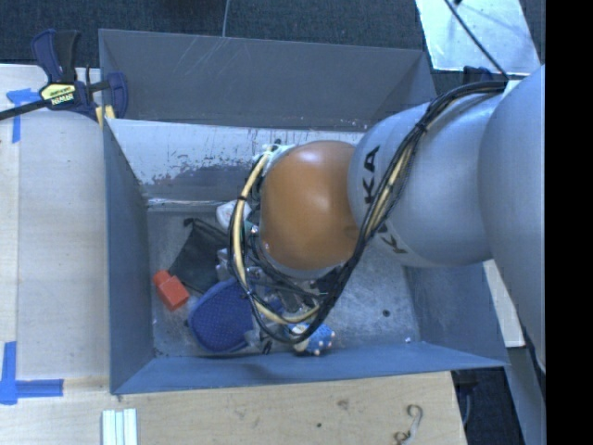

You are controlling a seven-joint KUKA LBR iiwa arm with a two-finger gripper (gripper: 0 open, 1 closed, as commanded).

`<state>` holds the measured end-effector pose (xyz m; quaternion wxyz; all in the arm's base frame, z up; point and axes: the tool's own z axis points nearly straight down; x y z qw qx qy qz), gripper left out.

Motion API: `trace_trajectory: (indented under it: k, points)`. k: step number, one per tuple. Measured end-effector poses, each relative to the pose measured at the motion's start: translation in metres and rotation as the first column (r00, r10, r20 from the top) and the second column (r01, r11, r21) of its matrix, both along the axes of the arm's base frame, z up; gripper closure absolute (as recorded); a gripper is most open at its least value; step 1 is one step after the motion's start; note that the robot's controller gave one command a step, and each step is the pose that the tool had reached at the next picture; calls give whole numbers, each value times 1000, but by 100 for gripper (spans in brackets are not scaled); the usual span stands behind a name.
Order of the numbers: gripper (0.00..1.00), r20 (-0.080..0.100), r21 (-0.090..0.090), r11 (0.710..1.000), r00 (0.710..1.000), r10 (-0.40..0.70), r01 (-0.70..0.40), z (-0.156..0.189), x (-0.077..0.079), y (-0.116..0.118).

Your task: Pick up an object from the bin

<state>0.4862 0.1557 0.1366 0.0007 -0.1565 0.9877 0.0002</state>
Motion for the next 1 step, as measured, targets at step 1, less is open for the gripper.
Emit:
trace_trajectory:
  k: [1]
  points:
    - [0, -4, -1, 972, 972, 236, -236, -67, 36, 11]
